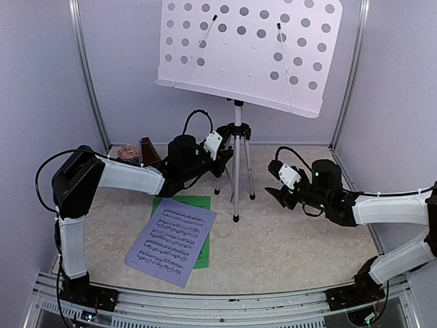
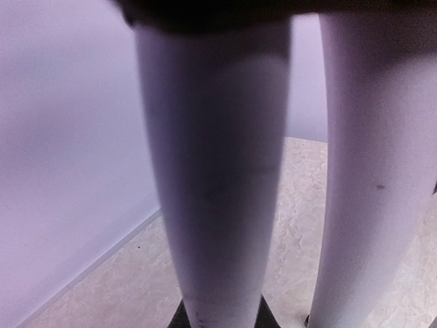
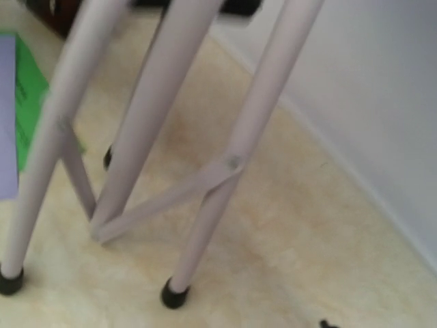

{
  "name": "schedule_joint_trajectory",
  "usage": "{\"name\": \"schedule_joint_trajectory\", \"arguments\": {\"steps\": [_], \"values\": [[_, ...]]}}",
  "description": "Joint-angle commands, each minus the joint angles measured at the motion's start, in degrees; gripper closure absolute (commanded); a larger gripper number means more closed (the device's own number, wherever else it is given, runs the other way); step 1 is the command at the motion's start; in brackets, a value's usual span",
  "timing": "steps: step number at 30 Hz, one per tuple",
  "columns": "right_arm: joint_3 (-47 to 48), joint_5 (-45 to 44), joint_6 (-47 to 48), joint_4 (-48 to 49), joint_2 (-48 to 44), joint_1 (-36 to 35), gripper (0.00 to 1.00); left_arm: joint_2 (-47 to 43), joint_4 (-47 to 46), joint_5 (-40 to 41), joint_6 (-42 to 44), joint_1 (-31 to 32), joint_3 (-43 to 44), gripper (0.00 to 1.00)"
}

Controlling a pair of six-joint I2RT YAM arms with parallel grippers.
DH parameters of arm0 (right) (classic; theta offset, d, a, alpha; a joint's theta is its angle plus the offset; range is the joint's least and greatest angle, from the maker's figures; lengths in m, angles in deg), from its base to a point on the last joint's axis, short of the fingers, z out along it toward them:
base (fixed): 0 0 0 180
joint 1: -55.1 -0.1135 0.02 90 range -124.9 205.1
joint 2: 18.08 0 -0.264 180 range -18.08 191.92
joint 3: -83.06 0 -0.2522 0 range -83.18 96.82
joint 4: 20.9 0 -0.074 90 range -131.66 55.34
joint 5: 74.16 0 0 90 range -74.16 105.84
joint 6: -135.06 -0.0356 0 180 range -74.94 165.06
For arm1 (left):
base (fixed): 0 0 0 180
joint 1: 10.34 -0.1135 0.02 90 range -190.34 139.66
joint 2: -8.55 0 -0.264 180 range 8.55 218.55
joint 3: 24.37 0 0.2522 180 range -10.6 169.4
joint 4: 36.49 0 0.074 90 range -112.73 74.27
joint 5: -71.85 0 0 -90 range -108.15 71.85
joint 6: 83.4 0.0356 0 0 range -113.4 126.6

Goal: Set up the instrument practice props

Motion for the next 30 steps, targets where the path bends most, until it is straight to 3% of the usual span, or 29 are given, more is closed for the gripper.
{"name": "schedule_joint_trajectory", "arguments": {"steps": [1,13,30], "values": [[3.1,7.0,1.5,6.4,9.0,2.3,0.4,2.3,3.1,2.2,3.3,-1.6,-1.0,1.0],[13.9,11.0,4.8,9.9,25.4,4.0,0.44,2.1,2.6,2.2,3.4,-1.8,-1.6,1.0],[15.2,13.1,5.8,20.6,34.3,6.0,0.53,1.8,1.7,1.5,3.3,-2.3,-2.2,1.0]]}}
